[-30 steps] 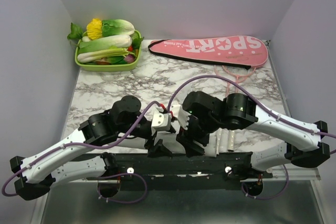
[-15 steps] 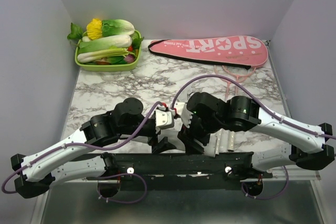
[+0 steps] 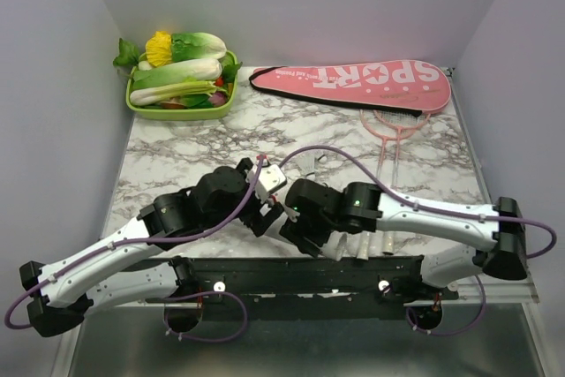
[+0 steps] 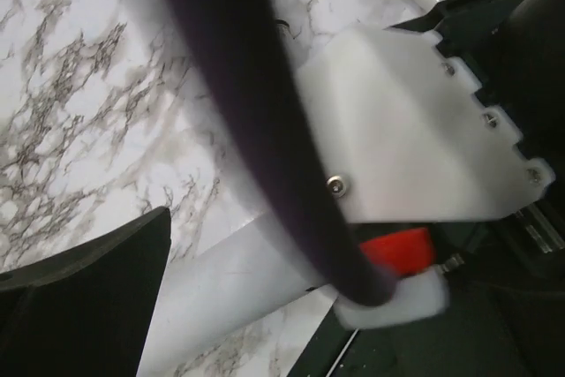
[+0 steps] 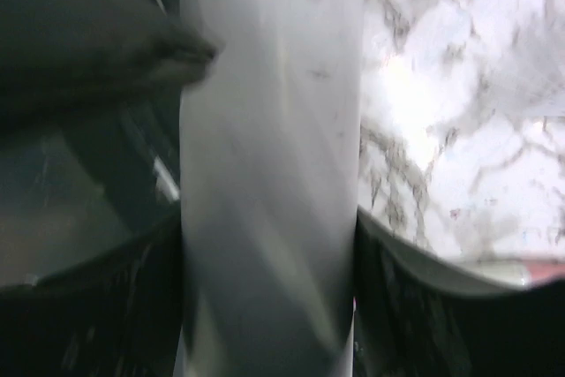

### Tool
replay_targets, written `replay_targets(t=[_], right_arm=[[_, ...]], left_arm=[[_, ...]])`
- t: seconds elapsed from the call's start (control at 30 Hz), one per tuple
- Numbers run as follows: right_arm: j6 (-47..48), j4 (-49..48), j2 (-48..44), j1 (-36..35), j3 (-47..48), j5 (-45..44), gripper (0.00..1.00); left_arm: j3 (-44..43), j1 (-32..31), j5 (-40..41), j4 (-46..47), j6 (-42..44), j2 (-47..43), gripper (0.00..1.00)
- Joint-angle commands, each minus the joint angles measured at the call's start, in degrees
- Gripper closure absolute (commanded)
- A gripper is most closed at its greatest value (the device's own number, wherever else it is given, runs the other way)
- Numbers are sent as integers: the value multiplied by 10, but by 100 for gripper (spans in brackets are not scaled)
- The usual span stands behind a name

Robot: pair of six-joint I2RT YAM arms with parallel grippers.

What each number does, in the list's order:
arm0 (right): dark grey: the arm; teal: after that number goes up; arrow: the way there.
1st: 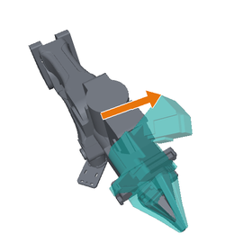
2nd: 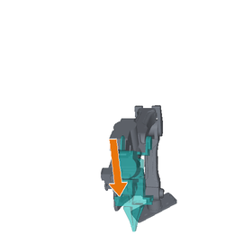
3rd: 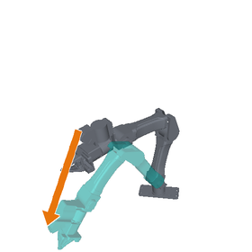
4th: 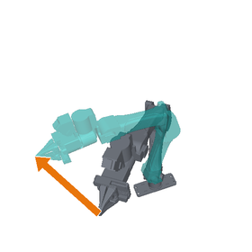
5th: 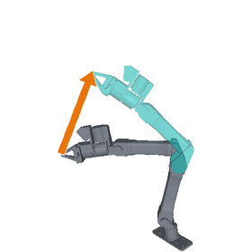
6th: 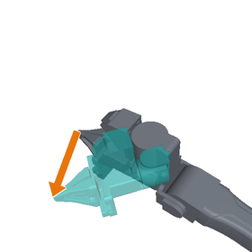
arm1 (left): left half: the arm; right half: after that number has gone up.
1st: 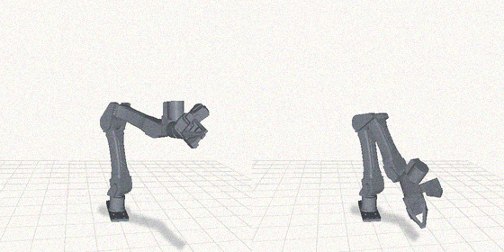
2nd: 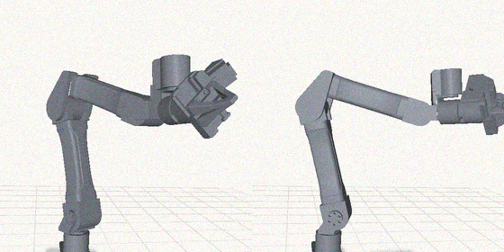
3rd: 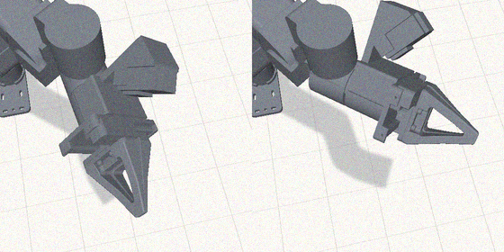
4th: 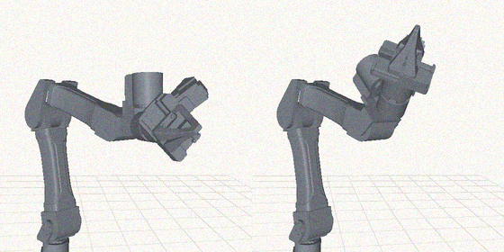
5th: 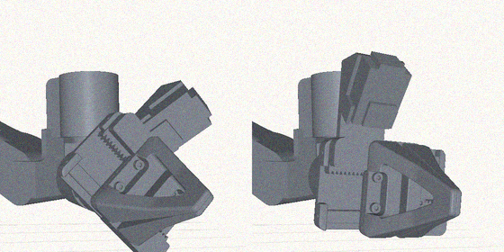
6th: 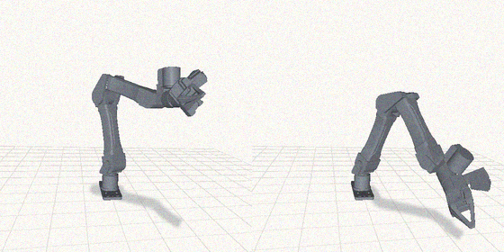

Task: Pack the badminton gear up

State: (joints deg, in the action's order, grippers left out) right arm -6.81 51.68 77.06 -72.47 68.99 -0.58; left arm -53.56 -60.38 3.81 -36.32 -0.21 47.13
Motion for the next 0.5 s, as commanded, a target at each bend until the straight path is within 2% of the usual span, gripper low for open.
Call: replay_targets(t=[0.0,0.13,0.47], right_arm=[[60,-131,69,-12,-11,-44,60],[94,-169,131,-7,-5,-35,49],[124,-197,218,60,10,19,39]], left_arm=[[6,2,92,-40,-46,-5,1],[15,3,74,-43,-60,-32,1],[39,2,58,-40,-98,-111,1]])
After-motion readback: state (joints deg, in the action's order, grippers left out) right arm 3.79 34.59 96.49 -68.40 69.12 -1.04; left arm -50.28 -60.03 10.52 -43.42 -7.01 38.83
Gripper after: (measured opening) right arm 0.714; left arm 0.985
